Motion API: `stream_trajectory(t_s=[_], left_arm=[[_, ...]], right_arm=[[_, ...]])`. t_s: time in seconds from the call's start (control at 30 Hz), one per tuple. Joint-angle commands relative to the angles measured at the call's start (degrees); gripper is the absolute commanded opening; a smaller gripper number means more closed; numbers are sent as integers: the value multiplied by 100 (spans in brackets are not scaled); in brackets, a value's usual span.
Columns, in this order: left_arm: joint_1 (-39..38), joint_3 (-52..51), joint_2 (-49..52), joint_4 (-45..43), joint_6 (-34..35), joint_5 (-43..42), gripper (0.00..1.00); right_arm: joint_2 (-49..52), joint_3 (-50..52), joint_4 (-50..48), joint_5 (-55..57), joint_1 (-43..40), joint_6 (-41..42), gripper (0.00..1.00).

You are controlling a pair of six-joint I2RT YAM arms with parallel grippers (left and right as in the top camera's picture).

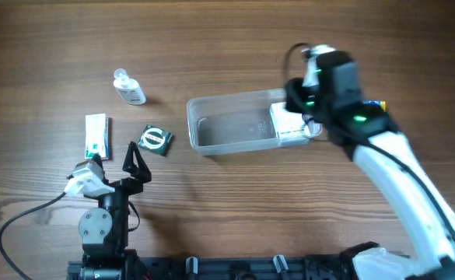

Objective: Pack container
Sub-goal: 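Move the right gripper to the blue Vicks box and grasp it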

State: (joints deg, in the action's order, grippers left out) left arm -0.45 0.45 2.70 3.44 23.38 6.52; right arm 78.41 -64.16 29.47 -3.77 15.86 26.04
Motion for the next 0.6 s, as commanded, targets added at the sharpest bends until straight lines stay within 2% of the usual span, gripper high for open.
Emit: stream_trajectory(t_s=[0.0, 0.13, 0.43, 0.57], left_arm=[[31, -13, -4, 9, -48, -22, 100], [31, -13, -4, 9, -48, -20, 100], [31, -13, -4, 9, -48, -20, 100], [31, -13, -4, 7, -48, -20, 100]], right_arm=[[11, -52, 433, 343, -538, 74, 8], [431, 120, 804, 769, -798, 79, 4], [1449, 125, 1012, 874, -850, 107, 4], [1578, 125, 1161, 778, -841, 90, 4]])
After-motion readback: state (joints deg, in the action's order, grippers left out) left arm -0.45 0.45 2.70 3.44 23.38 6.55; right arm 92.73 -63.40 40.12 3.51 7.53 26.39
